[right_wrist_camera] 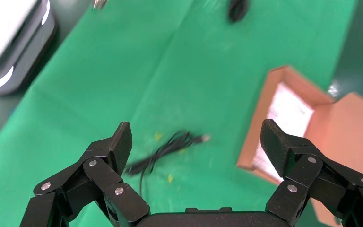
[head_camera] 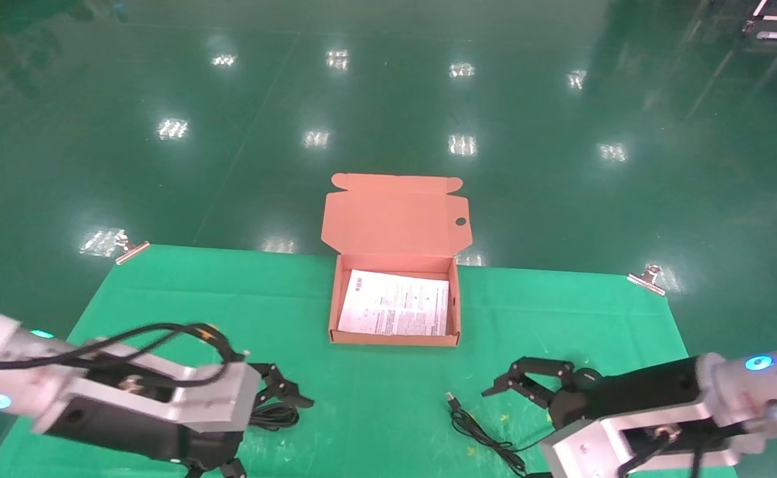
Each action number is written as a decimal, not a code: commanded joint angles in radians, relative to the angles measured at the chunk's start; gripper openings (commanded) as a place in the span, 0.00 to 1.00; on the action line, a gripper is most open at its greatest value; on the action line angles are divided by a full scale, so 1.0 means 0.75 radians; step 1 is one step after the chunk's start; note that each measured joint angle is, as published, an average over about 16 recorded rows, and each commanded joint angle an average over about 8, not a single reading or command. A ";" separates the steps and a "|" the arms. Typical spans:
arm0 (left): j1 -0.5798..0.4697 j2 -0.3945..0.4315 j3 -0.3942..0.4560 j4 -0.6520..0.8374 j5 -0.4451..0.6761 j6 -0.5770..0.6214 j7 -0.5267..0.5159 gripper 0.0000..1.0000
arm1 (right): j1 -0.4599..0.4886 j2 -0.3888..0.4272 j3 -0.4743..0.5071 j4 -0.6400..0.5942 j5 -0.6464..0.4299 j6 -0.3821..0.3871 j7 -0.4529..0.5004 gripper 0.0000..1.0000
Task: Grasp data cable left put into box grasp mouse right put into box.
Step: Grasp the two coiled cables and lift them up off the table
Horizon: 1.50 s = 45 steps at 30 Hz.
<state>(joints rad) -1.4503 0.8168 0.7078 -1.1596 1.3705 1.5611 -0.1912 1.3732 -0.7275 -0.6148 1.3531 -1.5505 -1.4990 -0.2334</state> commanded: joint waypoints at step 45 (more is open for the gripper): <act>0.002 0.373 0.239 0.711 0.667 -0.542 -0.081 1.00 | -0.104 -0.462 -0.150 -0.635 -0.585 0.447 0.386 1.00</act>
<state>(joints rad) -1.4499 1.0980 0.8895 -0.6303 1.8754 1.1558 -0.2538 1.2935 -1.0726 -0.7269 0.8797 -1.9903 -1.1617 0.0572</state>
